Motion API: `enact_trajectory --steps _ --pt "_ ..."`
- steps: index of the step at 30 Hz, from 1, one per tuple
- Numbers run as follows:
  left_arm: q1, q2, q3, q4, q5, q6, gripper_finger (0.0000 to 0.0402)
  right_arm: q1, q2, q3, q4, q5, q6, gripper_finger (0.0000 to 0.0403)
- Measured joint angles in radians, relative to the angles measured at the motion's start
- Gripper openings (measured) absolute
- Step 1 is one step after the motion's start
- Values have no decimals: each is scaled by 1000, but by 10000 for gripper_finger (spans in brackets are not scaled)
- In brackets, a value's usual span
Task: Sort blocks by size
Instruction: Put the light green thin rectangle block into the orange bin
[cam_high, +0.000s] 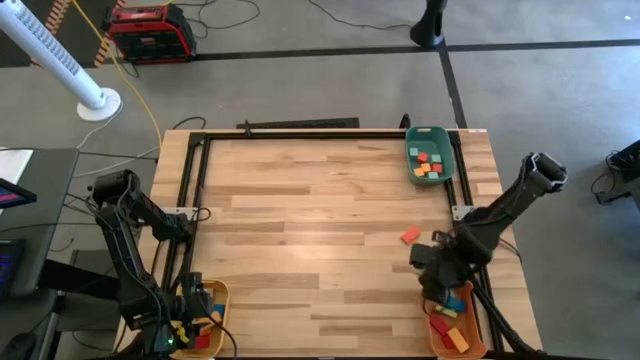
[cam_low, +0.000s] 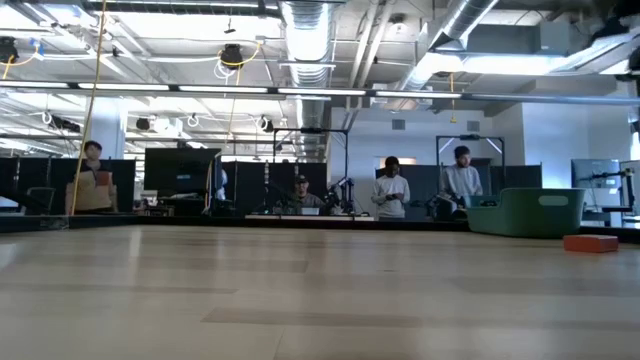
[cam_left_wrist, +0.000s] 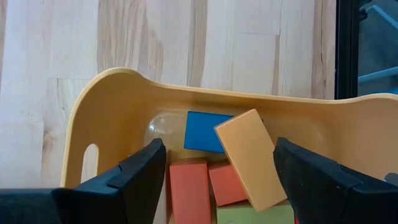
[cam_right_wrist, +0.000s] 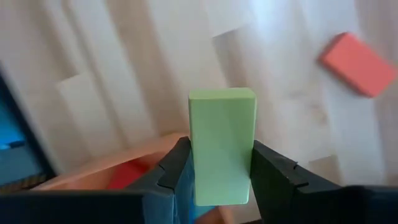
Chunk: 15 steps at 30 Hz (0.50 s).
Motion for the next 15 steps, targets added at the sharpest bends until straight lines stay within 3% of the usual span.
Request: enact_trajectory --steps 15 --pt "0 0 0 0 0 0 285 359 0 23 56 0 529 157"
